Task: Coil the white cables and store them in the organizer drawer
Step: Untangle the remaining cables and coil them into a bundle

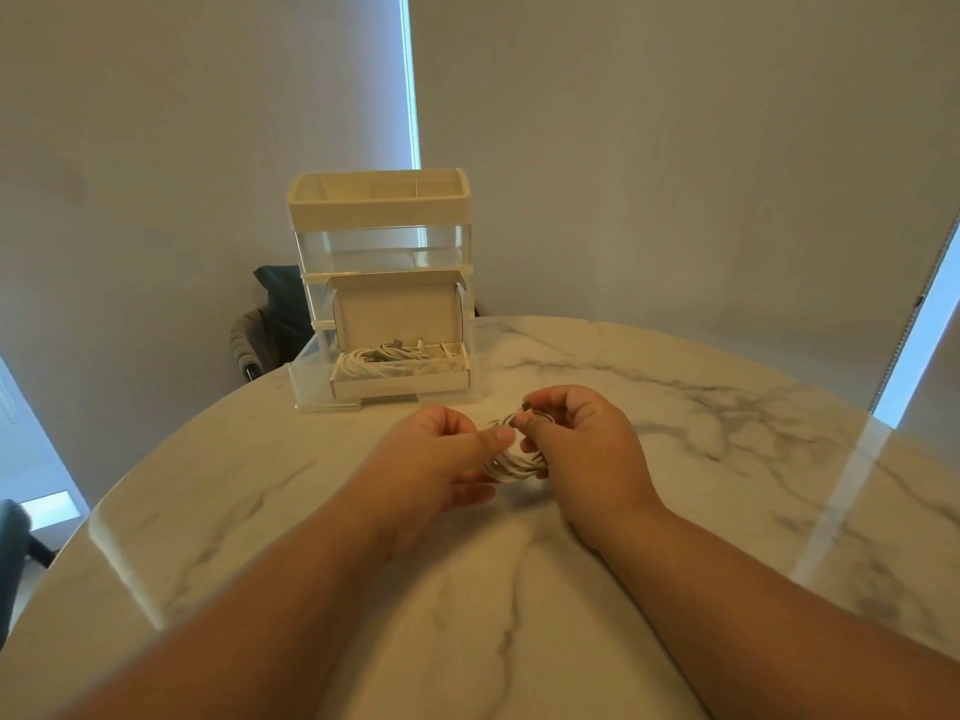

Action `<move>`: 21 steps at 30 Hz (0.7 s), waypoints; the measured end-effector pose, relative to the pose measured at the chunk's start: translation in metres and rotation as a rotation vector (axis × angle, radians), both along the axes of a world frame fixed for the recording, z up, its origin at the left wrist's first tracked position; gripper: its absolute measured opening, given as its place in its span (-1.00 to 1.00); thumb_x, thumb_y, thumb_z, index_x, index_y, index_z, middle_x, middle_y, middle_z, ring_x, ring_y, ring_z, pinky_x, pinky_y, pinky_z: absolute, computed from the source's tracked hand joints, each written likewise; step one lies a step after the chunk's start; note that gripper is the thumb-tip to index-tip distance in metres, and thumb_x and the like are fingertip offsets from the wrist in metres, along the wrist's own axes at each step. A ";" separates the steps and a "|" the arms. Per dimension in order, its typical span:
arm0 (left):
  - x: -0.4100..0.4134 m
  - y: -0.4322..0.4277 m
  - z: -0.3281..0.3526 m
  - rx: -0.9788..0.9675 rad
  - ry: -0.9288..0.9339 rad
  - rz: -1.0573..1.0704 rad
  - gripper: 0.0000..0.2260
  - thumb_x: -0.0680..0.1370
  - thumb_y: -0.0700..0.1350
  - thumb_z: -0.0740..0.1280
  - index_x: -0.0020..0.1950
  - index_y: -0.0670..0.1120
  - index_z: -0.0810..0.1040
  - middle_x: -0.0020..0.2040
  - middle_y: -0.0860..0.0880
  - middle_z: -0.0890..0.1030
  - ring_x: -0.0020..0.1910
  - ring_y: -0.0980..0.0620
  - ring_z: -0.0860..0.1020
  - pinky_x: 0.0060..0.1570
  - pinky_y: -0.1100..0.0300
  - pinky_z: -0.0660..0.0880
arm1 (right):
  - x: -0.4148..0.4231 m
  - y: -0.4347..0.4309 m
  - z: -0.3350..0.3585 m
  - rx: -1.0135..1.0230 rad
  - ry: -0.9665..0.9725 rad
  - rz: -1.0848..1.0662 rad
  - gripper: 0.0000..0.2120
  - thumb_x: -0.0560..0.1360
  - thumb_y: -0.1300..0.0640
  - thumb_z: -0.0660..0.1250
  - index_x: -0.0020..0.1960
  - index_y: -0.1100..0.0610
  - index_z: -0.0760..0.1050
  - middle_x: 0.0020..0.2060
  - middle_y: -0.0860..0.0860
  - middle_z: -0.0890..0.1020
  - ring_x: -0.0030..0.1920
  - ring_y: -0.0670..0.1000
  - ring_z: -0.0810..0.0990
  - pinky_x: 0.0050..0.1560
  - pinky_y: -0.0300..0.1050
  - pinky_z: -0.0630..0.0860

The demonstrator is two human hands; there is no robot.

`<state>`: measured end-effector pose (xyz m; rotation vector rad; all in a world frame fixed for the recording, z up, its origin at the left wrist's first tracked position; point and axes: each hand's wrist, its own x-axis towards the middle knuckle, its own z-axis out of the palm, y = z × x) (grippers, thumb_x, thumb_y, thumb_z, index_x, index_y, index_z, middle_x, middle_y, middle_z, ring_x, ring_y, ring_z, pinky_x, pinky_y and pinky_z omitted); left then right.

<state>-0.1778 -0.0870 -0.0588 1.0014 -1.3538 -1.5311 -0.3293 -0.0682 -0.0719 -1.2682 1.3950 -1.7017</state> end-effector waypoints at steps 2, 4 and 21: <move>-0.002 0.001 -0.002 -0.013 -0.006 0.023 -0.74 0.45 -0.26 0.48 0.03 -0.18 0.45 -0.13 -0.24 0.66 -0.29 -0.05 0.61 -0.34 0.14 0.57 | 0.000 0.000 -0.001 0.004 0.013 -0.001 -0.87 0.46 0.23 0.46 -0.05 0.06 0.59 -0.17 0.05 0.69 -0.19 0.10 0.68 -0.19 0.00 0.63; -0.001 0.000 -0.002 -0.023 -0.015 0.051 -0.75 0.47 -0.30 0.46 0.10 -0.24 0.48 -0.14 -0.21 0.68 -0.28 -0.03 0.64 -0.34 0.17 0.57 | 0.000 0.001 -0.002 0.009 -0.029 0.029 -0.84 0.45 0.20 0.47 0.00 0.05 0.59 -0.10 0.07 0.68 -0.15 0.10 0.69 -0.24 -0.04 0.63; 0.003 -0.007 0.000 0.037 -0.038 0.061 -0.83 0.54 -0.12 0.39 0.08 -0.18 0.58 -0.06 -0.19 0.68 -0.18 -0.04 0.58 -0.29 0.14 0.50 | -0.001 -0.005 -0.002 0.183 -0.362 0.176 -0.93 0.48 0.35 0.35 -0.12 0.22 0.58 -0.21 0.15 0.67 -0.29 0.05 0.57 -0.40 -0.14 0.44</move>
